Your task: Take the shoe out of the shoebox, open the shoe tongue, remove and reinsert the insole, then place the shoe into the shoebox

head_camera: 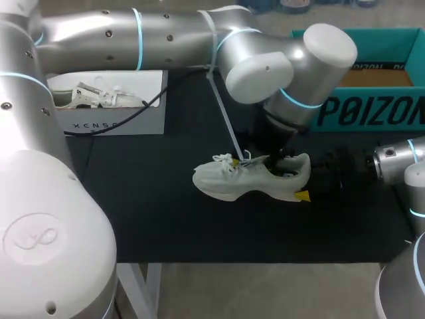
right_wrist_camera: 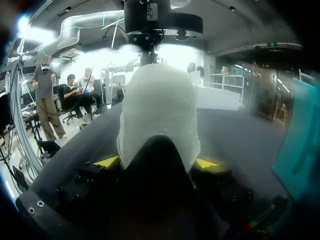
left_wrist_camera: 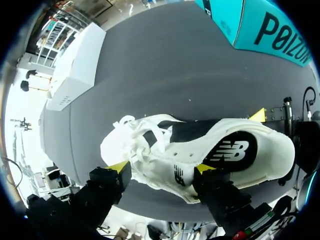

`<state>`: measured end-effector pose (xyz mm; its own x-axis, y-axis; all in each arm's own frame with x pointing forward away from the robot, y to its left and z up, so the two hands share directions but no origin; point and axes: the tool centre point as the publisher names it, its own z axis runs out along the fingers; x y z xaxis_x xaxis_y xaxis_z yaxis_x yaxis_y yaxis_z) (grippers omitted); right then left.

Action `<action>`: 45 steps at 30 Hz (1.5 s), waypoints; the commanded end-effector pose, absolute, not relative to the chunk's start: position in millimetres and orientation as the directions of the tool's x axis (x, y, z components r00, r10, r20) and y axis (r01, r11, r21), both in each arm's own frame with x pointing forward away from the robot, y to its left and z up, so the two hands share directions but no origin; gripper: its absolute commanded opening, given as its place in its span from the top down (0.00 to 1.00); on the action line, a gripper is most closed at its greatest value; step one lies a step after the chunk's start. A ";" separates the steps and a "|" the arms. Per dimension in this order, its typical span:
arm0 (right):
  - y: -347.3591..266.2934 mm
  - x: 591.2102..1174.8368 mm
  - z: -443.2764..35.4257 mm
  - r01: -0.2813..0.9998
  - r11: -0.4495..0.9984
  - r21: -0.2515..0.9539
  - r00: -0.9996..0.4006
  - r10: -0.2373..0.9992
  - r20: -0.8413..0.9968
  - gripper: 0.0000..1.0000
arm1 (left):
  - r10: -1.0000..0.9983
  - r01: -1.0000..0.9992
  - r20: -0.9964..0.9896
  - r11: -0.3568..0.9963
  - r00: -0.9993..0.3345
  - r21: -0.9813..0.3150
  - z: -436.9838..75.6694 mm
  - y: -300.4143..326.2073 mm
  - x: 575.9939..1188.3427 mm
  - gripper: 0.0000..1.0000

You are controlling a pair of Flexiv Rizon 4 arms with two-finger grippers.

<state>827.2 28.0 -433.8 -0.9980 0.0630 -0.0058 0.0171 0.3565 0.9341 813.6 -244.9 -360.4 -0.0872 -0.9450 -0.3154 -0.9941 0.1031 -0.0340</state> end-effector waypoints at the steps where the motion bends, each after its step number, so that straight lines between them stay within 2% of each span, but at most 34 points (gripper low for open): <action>1: 31.2 828.3 -440.5 0.019 0.358 0.934 -0.998 0.065 -0.005 1.00 | -0.947 -0.994 -0.309 0.102 -0.084 -0.043 -355.5 -237.7 810.7 1.00; 22: 31.2 828.3 -440.5 0.019 0.358 0.934 -0.998 0.065 -0.005 1.00 | -0.963 -0.995 -0.268 0.031 -0.005 -0.091 -326.7 -192.0 819.1 1.00; 29: 31.2 828.3 -440.5 0.019 0.358 0.934 -0.998 0.065 -0.005 1.00 | -0.970 -0.998 -0.241 -0.001 0.018 -0.070 -329.7 -176.4 815.9 1.00; 30: 31.2 828.3 -440.5 0.019 0.358 0.934 -0.998 0.065 -0.005 1.00 | -0.973 -0.998 -0.228 -0.002 0.016 -0.063 -330.7 -176.3 815.7 0.89; 31: 31.2 828.3 -440.5 0.019 0.358 0.934 -0.998 0.065 -0.005 1.00 | -0.976 -0.998 -0.218 0.001 0.012 -0.059 -331.7 -176.7 815.3 0.66; 32: 31.2 828.3 -440.5 0.019 0.358 0.934 -0.998 0.065 -0.005 1.00 | -0.979 -0.999 -0.204 0.003 0.008 -0.052 -332.4 -177.4 814.9 0.50; 33: 31.2 828.3 -440.5 0.019 0.358 0.934 -0.998 0.065 -0.005 1.00 | -0.983 -0.999 -0.182 0.010 -0.002 -0.042 -333.7 -179.5 814.3 0.16; 34: 31.2 828.3 -440.5 0.019 0.358 0.934 -0.998 0.065 -0.005 1.00 | -0.985 -0.999 -0.172 0.011 -0.005 -0.040 -333.5 -181.5 814.0 0.00; 45: 31.2 828.3 -440.5 0.019 0.358 0.934 -0.998 0.065 -0.005 1.00 | -0.995 -0.999 -0.090 0.038 -0.039 0.005 -337.8 -212.5 816.1 0.00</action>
